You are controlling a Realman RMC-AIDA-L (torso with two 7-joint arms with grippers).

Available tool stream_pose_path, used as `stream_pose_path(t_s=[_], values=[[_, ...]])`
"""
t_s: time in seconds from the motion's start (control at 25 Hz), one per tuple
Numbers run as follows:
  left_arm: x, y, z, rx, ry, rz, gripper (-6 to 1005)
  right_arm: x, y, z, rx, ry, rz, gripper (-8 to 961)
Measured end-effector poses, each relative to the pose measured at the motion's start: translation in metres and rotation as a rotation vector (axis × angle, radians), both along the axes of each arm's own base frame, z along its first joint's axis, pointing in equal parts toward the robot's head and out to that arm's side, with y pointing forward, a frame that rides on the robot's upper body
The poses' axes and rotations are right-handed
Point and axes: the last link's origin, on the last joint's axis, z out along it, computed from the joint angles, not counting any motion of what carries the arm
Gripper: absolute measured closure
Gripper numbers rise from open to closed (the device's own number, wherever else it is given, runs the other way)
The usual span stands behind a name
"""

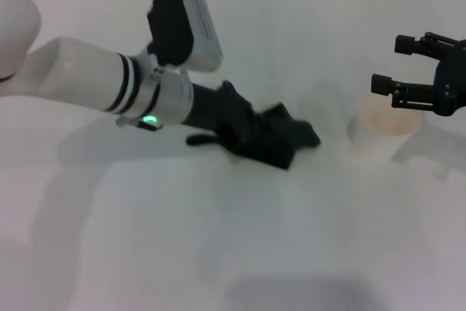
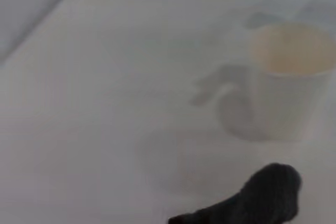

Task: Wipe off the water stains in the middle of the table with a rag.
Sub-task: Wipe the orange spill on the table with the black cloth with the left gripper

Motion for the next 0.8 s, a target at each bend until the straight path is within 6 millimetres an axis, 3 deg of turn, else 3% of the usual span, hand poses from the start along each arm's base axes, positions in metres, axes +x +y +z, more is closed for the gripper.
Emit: stream_pose_path(t_s=[0.32, 0.8], values=[[-0.005, 0.022, 0.022, 0.104, 0.004, 0.024, 895, 0.001, 0.000, -0.001, -0.003, 0.002, -0.004, 95], [0.002, 0.023, 0.019, 0.114, 0.004, -0.011, 891, 0.001, -0.001, -0.001, -0.005, 0.002, -0.005, 95]])
